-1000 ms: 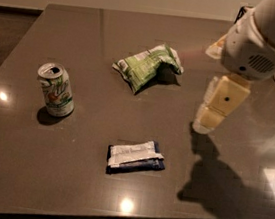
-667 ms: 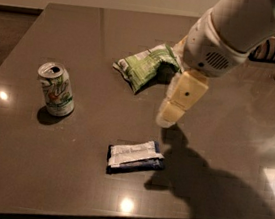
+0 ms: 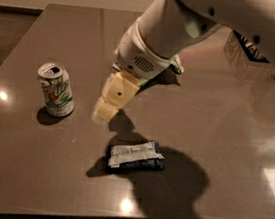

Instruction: Move 7up can near rxbar blueberry

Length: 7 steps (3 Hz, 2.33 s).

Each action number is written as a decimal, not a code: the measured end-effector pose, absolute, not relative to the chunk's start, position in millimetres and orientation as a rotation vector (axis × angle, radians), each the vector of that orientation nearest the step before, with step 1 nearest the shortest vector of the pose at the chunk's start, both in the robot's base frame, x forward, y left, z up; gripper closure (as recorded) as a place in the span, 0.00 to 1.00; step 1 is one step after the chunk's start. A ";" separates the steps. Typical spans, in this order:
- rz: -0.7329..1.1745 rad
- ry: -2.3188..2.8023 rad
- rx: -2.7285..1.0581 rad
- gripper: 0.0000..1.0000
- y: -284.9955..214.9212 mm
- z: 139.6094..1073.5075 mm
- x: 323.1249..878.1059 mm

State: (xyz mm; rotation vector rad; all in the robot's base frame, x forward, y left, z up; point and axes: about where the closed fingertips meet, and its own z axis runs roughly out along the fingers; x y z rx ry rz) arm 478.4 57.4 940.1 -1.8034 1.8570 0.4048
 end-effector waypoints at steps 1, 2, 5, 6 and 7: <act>0.435 1.814 -1.794 0.00 103.2 929.5 485.4; 0.454 1.790 -1.765 0.00 143.5 924.0 501.0; 0.565 1.751 -1.756 0.15 206.2 912.7 520.2; 0.579 1.740 -1.762 0.38 206.3 912.2 519.3; 0.594 1.718 -1.779 0.62 195.5 917.9 514.7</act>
Offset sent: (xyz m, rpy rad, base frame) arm 0.0456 0.1353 -0.0266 0.1233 -0.0234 0.0091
